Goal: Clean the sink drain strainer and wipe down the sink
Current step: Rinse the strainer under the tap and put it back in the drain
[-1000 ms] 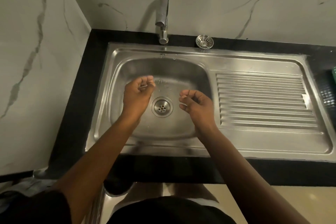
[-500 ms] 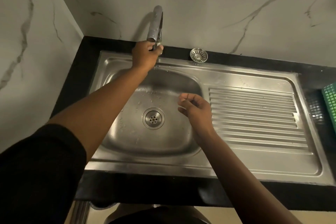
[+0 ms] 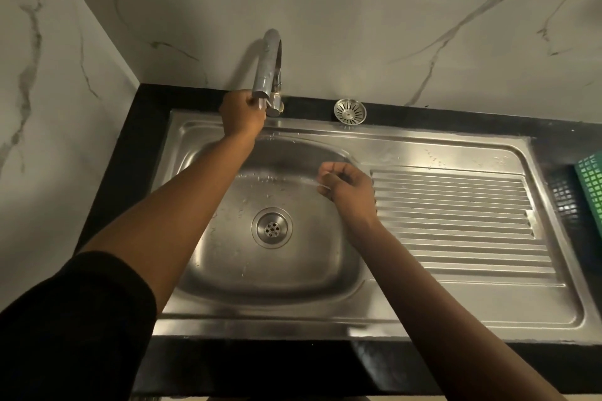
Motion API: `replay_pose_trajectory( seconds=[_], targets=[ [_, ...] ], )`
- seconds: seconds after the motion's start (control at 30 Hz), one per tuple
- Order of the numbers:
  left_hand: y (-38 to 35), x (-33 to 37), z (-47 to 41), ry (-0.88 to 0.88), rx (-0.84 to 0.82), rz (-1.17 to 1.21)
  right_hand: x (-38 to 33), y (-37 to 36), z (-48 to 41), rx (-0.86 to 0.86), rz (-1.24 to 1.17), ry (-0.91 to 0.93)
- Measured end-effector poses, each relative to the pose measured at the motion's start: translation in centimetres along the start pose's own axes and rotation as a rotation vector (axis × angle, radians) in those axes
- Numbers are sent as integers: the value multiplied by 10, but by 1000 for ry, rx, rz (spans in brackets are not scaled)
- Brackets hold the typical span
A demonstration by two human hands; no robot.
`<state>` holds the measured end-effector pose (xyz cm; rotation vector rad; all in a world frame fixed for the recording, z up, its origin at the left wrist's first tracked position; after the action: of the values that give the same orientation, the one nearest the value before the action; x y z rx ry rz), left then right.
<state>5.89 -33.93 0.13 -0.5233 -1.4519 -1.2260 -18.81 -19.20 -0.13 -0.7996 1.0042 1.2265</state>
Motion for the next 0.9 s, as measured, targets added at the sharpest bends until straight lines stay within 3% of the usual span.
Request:
replay_pose_trajectory(
  seconds=[0.1,0.33,0.6,0.77,0.9],
  targets=[
    [-5,-35,-29,14,-29,61,-8,-2,-33,38,-42,-10],
    [12,-7,15,75,-95,232,-26,4,-109,244,-271,-198],
    [32,-48,47,159,-96,254,-29,12,-133,400,-243,-331],
    [38,-62,62,163,-95,249,-30,14,-144,366,-249,-348],
    [40,-63,71,164,-86,270,-39,16,-144,362,-102,-376]
  ],
)
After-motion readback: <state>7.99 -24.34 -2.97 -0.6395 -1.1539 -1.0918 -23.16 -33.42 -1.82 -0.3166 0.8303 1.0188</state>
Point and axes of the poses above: each hand's wrist, its own z-axis away from the middle knuckle, its own y-axis out of the back of the hand, x = y × z, the point moved 5 cm from there along -z, towards the middle knuckle, and after that the axes turned 1 degree about x, right-handed, at the moved point
